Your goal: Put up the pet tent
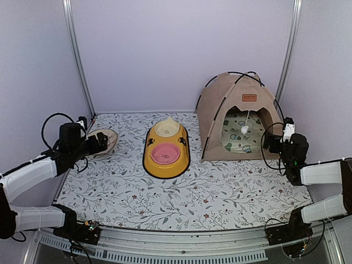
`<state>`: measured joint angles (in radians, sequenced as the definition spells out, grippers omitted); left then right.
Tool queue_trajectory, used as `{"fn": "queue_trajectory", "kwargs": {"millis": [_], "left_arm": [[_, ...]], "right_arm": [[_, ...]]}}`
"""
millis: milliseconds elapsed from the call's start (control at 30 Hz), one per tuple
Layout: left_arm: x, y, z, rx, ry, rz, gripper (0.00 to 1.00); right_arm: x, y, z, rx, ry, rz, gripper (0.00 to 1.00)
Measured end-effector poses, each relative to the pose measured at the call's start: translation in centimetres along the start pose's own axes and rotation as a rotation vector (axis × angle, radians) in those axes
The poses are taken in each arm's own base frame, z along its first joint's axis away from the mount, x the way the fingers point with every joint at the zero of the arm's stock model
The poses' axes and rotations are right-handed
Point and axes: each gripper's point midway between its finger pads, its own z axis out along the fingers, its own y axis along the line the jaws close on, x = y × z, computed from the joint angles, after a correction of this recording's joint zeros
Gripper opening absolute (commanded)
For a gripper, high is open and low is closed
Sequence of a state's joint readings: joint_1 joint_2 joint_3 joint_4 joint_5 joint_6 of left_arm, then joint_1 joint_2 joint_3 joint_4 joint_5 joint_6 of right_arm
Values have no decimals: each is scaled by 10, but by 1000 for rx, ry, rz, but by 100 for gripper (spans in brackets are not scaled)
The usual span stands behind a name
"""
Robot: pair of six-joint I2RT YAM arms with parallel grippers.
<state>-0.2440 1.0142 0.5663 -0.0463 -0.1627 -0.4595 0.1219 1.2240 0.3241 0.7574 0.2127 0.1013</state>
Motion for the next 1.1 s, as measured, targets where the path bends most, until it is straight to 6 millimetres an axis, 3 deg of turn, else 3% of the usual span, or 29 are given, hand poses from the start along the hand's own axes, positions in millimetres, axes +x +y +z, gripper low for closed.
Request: {"fn": "queue_trajectory", "kwargs": {"millis": [233, 433, 733, 933, 1100], "left_arm": [[20, 24, 8, -42, -13, 88, 99], [19, 27, 0, -12, -132, 162, 99], [-20, 42, -6, -125, -363, 234, 99], [16, 83, 6, -268, -375, 273, 99], [-4, 80, 11, -285, -490, 296, 99]], "right_arm": [[27, -8, -1, 1, -15, -90, 99], [27, -7, 8, -20, -62, -153, 99], [19, -19, 12, -24, -108, -128, 99], [16, -18, 12, -33, -119, -119, 99], [16, -17, 11, -39, -122, -117, 99]]}}
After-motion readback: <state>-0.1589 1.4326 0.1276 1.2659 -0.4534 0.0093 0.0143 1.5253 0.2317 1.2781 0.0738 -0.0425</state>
